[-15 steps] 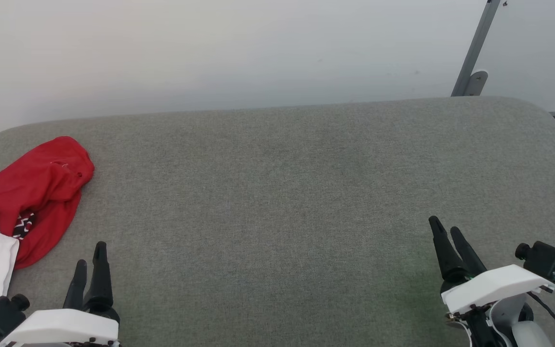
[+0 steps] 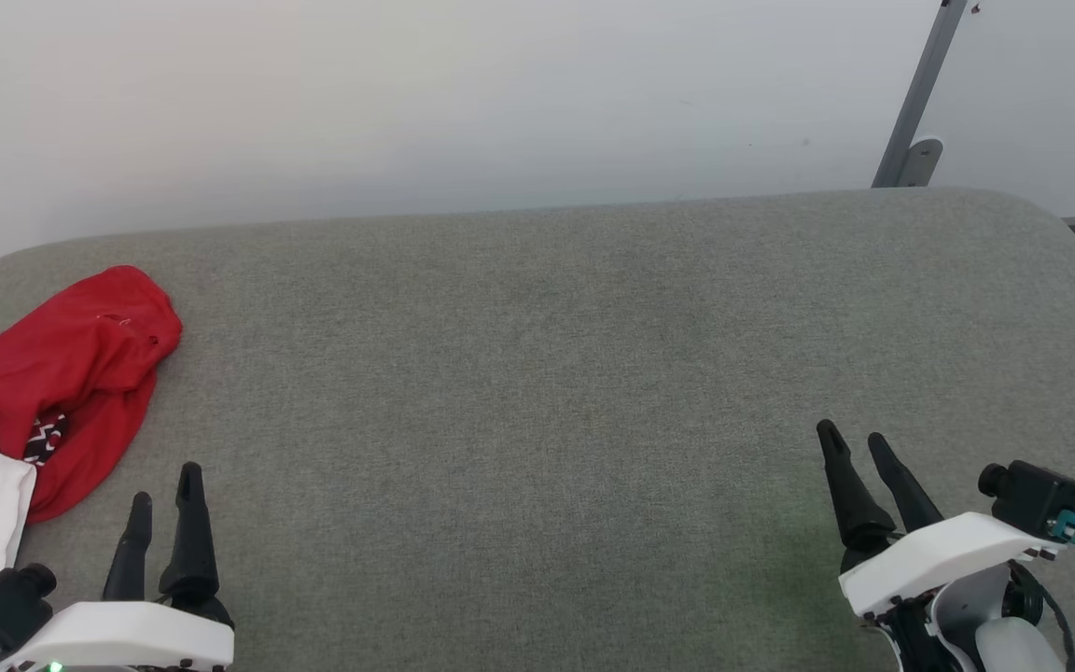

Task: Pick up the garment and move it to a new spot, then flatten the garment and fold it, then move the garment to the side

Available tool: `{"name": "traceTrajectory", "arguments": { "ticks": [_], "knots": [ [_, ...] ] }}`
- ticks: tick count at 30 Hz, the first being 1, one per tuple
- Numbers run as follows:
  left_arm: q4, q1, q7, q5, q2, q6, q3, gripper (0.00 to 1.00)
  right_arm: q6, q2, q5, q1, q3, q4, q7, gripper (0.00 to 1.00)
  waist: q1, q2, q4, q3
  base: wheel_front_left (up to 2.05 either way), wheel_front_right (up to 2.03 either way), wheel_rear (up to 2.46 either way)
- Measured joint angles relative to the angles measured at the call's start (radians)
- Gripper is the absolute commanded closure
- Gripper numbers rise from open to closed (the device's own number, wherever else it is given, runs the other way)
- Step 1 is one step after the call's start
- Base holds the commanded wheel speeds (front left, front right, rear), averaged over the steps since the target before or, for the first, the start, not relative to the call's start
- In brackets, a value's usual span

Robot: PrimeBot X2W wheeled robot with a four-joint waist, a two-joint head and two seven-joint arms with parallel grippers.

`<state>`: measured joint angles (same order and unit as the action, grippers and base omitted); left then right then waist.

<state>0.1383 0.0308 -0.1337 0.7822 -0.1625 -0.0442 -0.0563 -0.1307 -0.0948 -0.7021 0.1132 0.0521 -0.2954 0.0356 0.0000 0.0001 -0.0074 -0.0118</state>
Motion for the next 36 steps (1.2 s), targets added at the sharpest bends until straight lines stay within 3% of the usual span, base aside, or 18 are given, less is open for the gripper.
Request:
{"name": "traceTrajectory", "arguments": {
  "ticks": [36],
  "knots": [
    [-0.035, 0.037, -0.080, -0.276, -0.038, -0.007, 0.013, 0.00, 0.000, -0.005, 0.295, 0.011, 0.039, 0.015, 0.044, 0.00, 0.0000, 0.0000, -0.008, -0.004, 0.00, 0.00, 0.00]
  ]
}}
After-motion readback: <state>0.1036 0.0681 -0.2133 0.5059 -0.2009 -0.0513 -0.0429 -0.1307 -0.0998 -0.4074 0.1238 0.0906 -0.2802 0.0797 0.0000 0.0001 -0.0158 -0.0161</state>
